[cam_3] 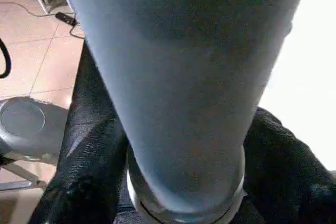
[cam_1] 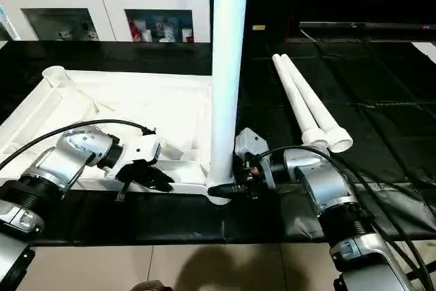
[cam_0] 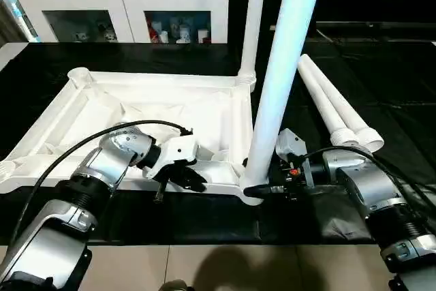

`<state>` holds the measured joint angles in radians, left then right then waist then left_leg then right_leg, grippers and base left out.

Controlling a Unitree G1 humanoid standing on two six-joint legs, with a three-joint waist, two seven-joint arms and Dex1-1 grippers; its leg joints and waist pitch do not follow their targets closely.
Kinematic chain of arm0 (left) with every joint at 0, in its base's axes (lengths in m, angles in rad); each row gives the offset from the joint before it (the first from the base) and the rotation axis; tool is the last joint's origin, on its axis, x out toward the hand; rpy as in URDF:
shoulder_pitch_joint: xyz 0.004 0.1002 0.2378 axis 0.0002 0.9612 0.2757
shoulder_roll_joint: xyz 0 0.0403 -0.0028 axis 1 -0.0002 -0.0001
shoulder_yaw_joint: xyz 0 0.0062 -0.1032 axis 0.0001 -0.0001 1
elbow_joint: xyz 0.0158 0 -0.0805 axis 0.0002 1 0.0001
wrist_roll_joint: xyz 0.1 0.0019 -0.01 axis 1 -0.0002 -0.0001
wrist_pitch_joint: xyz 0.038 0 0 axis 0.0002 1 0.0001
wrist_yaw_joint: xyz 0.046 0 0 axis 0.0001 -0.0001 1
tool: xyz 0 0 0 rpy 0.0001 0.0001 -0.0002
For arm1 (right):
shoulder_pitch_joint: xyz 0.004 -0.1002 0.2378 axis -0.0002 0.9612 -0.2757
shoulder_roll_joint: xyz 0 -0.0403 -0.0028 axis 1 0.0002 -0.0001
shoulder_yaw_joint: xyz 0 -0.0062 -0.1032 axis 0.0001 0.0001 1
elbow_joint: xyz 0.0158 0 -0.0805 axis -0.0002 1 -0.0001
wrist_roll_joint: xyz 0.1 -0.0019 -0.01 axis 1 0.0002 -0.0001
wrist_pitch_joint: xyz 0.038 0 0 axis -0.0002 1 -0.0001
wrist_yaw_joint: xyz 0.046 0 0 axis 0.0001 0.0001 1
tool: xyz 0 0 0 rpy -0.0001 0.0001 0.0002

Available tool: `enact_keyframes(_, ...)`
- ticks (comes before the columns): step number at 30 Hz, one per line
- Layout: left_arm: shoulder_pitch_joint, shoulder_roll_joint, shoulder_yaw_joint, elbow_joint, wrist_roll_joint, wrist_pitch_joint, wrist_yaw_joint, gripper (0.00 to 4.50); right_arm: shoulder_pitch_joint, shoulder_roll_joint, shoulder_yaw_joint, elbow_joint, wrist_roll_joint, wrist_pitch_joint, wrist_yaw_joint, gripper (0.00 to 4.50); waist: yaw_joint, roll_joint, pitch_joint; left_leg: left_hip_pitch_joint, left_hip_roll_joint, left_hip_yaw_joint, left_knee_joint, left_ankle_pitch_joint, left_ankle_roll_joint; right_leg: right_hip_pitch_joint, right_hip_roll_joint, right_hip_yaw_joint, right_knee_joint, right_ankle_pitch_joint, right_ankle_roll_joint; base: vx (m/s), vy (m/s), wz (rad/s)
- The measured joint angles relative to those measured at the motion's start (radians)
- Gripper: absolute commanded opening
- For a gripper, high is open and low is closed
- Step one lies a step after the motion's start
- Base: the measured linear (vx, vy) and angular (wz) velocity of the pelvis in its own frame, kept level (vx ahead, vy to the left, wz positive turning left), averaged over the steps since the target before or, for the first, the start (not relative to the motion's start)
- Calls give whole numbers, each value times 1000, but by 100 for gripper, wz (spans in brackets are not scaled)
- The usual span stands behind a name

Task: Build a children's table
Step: Rotate leg to tighten

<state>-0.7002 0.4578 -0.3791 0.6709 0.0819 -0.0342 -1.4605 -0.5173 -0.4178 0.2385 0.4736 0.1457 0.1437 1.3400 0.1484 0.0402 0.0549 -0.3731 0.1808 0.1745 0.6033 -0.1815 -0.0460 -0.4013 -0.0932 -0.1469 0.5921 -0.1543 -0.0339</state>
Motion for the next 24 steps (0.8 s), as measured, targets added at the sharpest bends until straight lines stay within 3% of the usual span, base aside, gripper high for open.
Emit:
enact_keyframes(10, -6, -29, 17, 28, -2, 29, 32, 0, 11, 22, -19, -1, 3, 19, -46, 267, 0, 0, 0, 1, 0, 0, 1, 0, 0, 1, 0, 0, 0, 0, 0, 0, 0, 0)
enact_keyframes(14, -33, -96, 73, 95, 5, 125, 220, 0, 7, 115, -110, 56, -25, 46, -319, 265, -12, 0, 0, 5, 0, 0, 1, 1, -1, 4, 0, 1, 1, 0, 0, 0, 0, 0)
enact_keyframes(16, -51, -132, 85, 111, 14, 171, 299, 0, -11, 165, -154, 88, -34, 64, -458, 264, -26, 0, 0, 5, 0, 0, 2, 1, -1, 4, 0, 1, 0, 0, 0, 0, 0, 0)
enact_keyframes(20, -65, -210, 132, 119, 11, 275, 441, 0, -69, 240, -213, 155, -53, 97, -683, 264, -48, 0, 0, 4, 0, 0, 0, 1, -1, 3, 0, 0, 0, 0, 0, 0, 0, 0)
enact_keyframes(24, -91, -265, 162, 129, 12, 364, 548, 0, -130, 301, -243, 216, -79, 114, -864, 264, -58, 0, 0, 4, 0, 0, -2, 1, -1, 2, 0, 0, 0, 0, 0, 0, 0, 0)
